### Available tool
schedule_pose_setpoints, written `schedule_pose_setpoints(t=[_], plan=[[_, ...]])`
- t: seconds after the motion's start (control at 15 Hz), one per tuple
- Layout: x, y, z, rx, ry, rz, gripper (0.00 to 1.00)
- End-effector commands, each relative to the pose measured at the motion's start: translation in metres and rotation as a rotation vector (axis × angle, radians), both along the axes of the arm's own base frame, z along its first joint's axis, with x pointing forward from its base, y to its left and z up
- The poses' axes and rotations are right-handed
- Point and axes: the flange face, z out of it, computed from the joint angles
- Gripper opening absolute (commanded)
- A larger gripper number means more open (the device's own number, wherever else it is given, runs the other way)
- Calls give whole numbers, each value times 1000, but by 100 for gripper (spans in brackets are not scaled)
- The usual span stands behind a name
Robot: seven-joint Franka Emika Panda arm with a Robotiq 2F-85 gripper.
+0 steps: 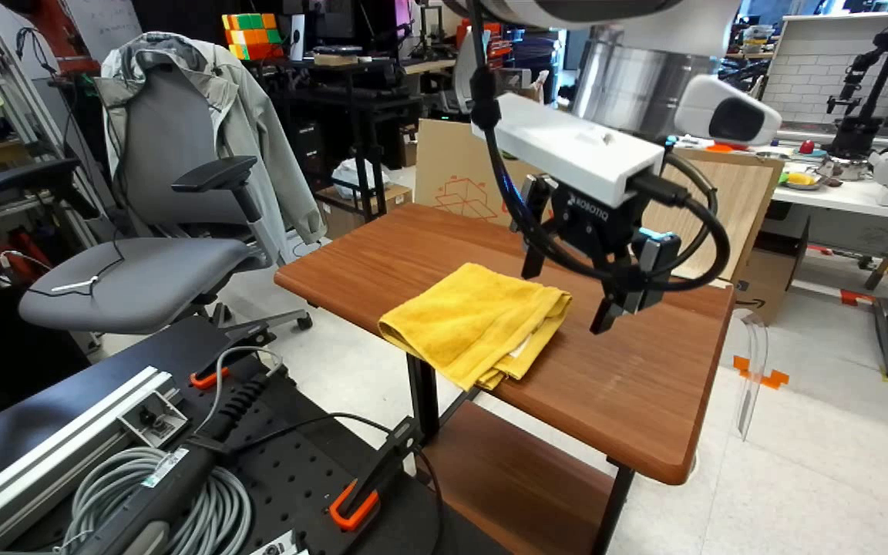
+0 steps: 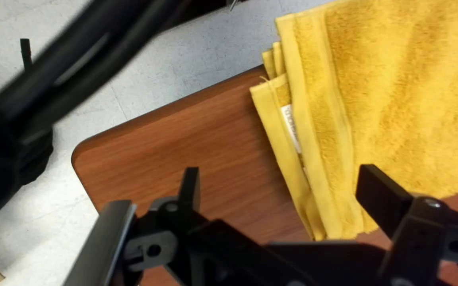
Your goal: Wipe the table with the towel
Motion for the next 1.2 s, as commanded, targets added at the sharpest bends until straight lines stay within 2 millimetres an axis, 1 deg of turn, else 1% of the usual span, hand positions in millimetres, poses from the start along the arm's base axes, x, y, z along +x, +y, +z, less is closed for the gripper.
schedule_pose_setpoints(t=[0.0, 0.07, 0.13, 0.27, 0.4, 0.53, 0.67, 0.73, 0.87, 1.0, 1.13], plan=[[0, -1, -3, 1, 7, -2, 100], [0, -2, -3, 0, 5, -2, 100], [-2, 1, 6, -14, -15, 7, 100], [-7, 15, 7, -19, -22, 53, 100], [-9, 39, 2, -18, -16, 107, 100], [-13, 68, -10, -24, -2, 160, 100], [-10, 91, -29, -27, 7, 203, 100], [-6, 99, -40, -25, 8, 217, 100], [3, 109, -66, -15, 5, 223, 100], [11, 110, -90, -10, -1, 202, 100], [15, 99, -116, -18, 17, 172, 100]])
